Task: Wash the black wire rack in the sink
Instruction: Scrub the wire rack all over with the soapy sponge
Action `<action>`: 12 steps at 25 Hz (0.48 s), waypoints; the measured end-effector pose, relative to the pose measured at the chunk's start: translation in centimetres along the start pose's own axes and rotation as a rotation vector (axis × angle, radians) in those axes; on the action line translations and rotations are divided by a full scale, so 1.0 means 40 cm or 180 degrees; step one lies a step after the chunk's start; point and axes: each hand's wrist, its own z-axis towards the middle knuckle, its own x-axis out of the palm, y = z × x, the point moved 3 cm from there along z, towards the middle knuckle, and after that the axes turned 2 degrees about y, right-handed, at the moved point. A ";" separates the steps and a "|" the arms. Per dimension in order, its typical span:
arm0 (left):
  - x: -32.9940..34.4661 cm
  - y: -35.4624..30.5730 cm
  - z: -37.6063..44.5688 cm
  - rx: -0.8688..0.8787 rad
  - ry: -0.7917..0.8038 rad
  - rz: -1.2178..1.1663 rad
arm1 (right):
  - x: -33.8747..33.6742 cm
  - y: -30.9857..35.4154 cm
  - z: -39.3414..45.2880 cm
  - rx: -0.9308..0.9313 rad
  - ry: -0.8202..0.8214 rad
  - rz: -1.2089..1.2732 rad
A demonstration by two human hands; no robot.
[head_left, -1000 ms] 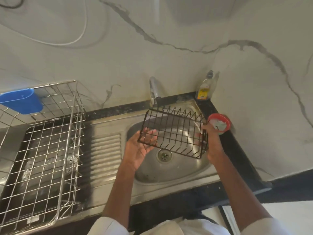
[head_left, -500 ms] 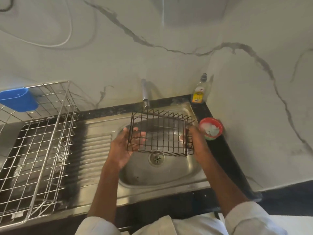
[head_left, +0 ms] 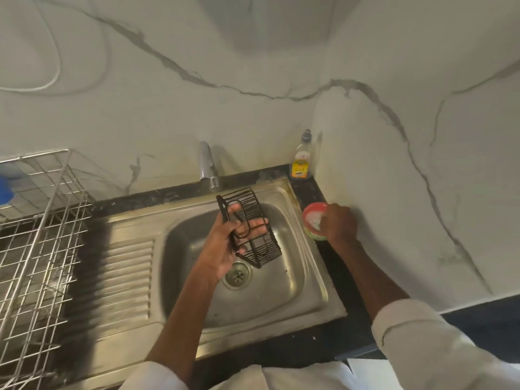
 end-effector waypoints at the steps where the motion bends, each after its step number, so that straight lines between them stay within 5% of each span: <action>1: 0.012 0.004 0.010 -0.0025 -0.0030 0.0093 | 0.014 0.001 0.016 -0.0066 0.0167 -0.0152; 12: 0.011 0.012 0.029 -0.0205 0.0090 -0.0064 | 0.071 0.024 0.058 -0.0410 0.0487 -0.0153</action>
